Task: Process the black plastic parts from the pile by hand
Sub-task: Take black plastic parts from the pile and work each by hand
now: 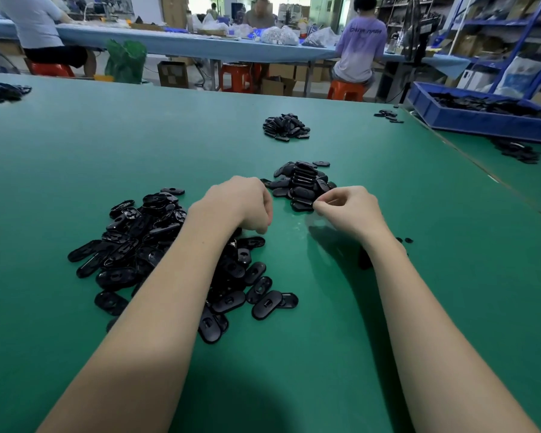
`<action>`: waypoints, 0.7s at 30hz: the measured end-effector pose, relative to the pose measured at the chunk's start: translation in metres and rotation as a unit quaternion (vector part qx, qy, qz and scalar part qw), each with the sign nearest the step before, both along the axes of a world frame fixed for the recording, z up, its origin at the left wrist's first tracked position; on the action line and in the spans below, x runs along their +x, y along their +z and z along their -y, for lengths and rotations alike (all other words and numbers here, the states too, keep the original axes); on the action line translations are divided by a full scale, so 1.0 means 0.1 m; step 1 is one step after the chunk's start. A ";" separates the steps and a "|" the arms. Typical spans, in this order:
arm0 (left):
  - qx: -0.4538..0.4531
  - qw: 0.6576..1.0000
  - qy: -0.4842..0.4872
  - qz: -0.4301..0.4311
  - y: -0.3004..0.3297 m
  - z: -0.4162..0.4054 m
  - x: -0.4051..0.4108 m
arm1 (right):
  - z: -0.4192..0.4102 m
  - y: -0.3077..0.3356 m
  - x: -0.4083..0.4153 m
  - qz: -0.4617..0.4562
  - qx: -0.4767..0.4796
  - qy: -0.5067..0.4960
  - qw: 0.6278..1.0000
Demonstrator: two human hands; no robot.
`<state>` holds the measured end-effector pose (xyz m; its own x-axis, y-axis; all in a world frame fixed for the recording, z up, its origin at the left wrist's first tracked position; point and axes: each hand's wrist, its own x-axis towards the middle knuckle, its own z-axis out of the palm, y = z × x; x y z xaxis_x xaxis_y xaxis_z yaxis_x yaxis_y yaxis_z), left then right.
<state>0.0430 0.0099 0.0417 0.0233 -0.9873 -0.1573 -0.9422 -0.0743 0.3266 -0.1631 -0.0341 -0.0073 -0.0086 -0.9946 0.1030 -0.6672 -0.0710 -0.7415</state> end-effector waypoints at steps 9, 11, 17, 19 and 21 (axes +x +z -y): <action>0.024 0.993 -0.012 0.112 -0.06 -0.04 -0.13 | -0.07 0.10 -0.06 0.015 0.023 0.054 0.998; 0.002 0.994 -0.032 0.106 -0.07 -0.04 -0.14 | -0.08 0.15 -0.10 0.013 0.025 0.050 0.998; -0.090 0.978 -0.038 -0.186 -0.09 0.01 -0.23 | -0.10 0.35 -0.35 -0.074 0.062 0.059 0.994; -0.086 0.930 0.007 -0.357 -0.13 0.00 -0.31 | -0.10 0.40 -0.43 -0.138 0.078 0.054 0.986; -0.057 0.859 0.043 -0.507 -0.16 -0.03 -0.39 | -0.09 0.44 -0.50 -0.179 0.088 0.044 0.979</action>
